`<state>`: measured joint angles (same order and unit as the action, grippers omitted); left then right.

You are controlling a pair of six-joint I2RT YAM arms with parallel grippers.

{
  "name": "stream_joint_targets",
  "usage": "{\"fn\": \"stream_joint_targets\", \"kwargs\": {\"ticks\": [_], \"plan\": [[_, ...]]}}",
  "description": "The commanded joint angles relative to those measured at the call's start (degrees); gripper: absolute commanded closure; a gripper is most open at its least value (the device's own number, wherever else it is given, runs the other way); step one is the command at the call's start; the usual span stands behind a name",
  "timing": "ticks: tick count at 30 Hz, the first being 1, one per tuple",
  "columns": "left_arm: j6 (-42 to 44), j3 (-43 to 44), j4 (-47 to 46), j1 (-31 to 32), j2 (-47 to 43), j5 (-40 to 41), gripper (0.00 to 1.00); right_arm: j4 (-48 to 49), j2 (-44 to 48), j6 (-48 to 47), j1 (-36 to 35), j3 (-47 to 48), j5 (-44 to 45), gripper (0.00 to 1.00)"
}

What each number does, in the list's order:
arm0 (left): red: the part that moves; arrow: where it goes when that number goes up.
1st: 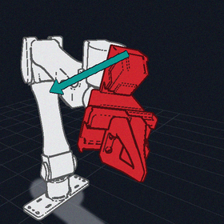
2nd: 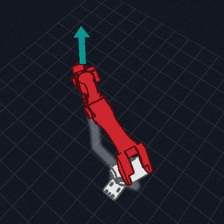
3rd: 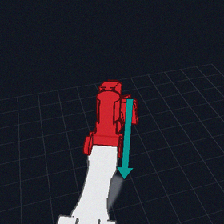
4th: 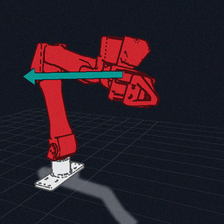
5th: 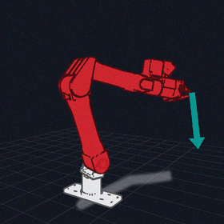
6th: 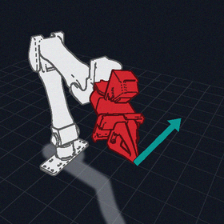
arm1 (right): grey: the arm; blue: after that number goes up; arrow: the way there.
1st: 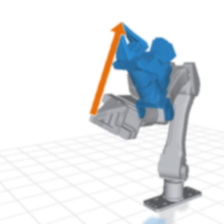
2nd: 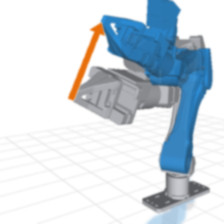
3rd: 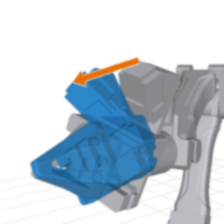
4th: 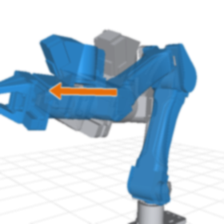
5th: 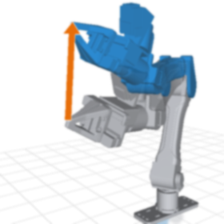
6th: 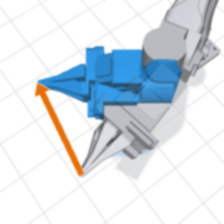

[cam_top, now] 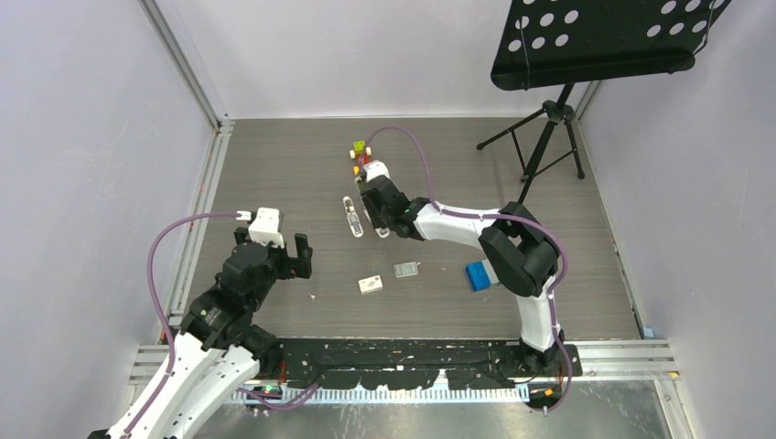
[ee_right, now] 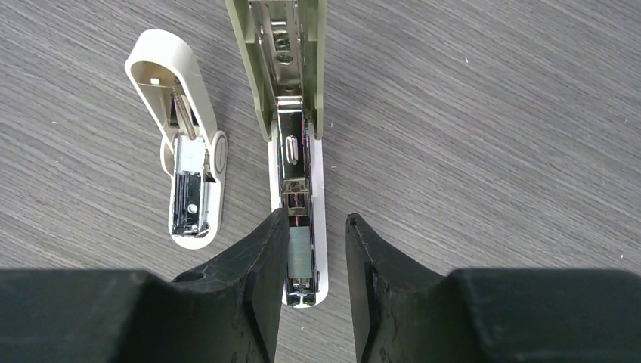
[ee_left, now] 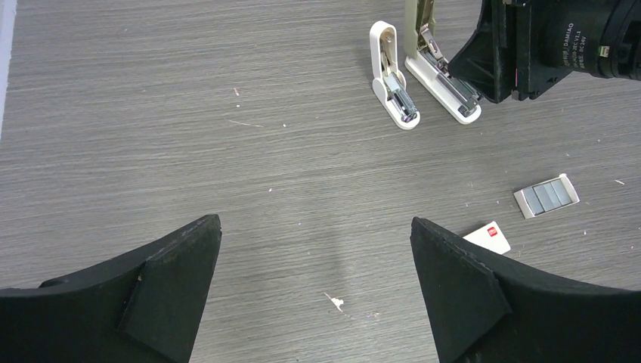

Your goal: Load the staples into the stapler

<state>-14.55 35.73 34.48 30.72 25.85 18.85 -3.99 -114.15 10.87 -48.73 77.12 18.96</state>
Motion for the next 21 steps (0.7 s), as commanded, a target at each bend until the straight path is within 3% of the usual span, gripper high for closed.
{"fn": "stream_joint_targets", "kwargs": {"ticks": [1, 21], "plan": [[0.57, 0.00, -2.81, -0.22, -0.55, -0.48, 0.01, 2.80, 1.82, 1.34, -0.05, -1.10, -0.98, 0.61], [0.57, -0.10, -2.68, -0.32, 0.43, -0.39, 0.01, 6.73, 2.95, 1.21, -0.27, -6.06, -1.83, 0.64]]}}
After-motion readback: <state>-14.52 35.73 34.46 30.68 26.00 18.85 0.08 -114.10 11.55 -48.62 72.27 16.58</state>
